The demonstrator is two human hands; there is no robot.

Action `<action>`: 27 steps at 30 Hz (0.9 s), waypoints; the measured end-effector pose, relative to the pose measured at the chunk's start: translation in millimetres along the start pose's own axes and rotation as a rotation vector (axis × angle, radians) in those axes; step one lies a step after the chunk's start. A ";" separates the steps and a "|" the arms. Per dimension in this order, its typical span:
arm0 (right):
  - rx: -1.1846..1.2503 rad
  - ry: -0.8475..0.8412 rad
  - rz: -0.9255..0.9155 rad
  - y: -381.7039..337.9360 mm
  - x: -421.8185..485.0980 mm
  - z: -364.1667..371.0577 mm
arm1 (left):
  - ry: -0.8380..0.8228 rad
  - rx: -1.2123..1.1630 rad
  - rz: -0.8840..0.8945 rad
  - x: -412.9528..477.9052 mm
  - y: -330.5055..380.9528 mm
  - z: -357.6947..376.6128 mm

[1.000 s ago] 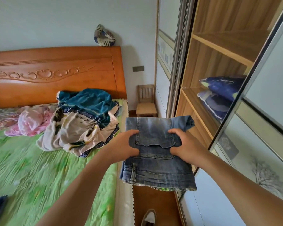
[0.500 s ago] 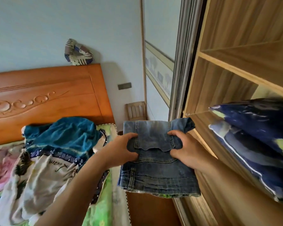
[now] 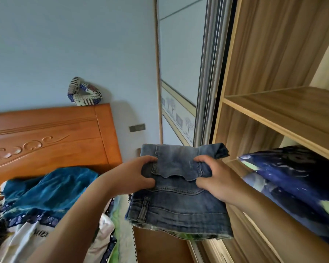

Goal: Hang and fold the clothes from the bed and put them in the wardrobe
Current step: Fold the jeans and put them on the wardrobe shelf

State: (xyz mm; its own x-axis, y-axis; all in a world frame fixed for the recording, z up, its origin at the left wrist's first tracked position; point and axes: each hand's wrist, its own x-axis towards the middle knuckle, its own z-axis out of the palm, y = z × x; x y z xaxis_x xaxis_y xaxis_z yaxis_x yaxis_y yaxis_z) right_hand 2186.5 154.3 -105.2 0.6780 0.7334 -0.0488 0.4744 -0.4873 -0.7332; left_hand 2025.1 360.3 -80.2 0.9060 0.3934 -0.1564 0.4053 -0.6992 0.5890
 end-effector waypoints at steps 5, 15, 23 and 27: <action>-0.023 0.056 0.009 -31.6 -2.4 -49.8 | 0.015 -0.026 0.109 7.6 35.6 -35.2; -0.044 0.410 0.134 -60.5 -13.6 -173.1 | -0.052 -0.152 0.399 87.9 146.2 -88.3; -0.025 0.683 0.329 -29.4 -13.5 -235.5 | -0.286 -0.136 0.650 201.9 233.4 -71.3; 0.064 0.801 0.434 -3.8 -12.7 -249.9 | -0.418 -0.164 0.736 252.2 272.1 -46.8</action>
State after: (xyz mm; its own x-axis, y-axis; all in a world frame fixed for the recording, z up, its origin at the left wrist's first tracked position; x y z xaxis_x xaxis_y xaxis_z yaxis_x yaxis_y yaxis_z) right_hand 2316.4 28.4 67.7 0.9879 -0.0683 0.1392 0.0710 -0.5987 -0.7978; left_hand 2358.2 297.2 77.7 0.9150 -0.4003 0.0499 -0.2961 -0.5824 0.7570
